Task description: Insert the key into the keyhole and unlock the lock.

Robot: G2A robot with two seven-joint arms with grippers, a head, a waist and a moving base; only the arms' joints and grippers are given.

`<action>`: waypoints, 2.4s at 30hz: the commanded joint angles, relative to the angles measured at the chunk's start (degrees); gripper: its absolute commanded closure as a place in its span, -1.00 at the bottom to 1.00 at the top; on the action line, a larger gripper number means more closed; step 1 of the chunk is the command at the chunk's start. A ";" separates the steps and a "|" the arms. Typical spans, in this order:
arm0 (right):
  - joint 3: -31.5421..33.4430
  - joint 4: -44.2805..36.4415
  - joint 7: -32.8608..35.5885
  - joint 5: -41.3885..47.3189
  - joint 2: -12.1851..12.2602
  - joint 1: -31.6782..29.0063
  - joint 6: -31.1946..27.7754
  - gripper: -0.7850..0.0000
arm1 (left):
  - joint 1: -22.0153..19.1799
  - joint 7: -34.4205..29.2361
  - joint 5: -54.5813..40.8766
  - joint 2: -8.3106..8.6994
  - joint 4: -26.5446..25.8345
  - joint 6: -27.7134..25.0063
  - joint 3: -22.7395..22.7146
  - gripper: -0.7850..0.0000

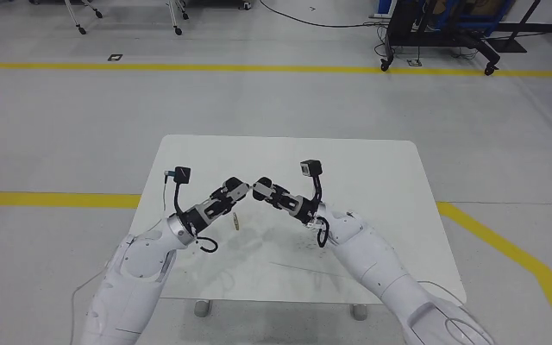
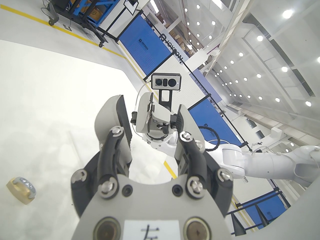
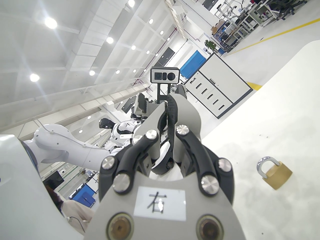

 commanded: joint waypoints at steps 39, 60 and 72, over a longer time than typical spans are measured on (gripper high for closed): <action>3.95 0.70 8.38 -5.24 -0.90 -0.19 5.22 -1.00 | -0.61 -5.46 2.83 1.60 0.18 -1.61 -1.82 1.00; 5.53 -6.03 18.94 0.81 1.94 -3.99 11.12 0.93 | -3.50 -16.43 -1.90 2.90 2.28 0.48 -0.63 1.00; 4.48 -5.66 19.89 1.85 2.14 -3.28 10.74 1.00 | -4.13 -16.80 -2.82 3.28 2.92 0.54 0.32 1.00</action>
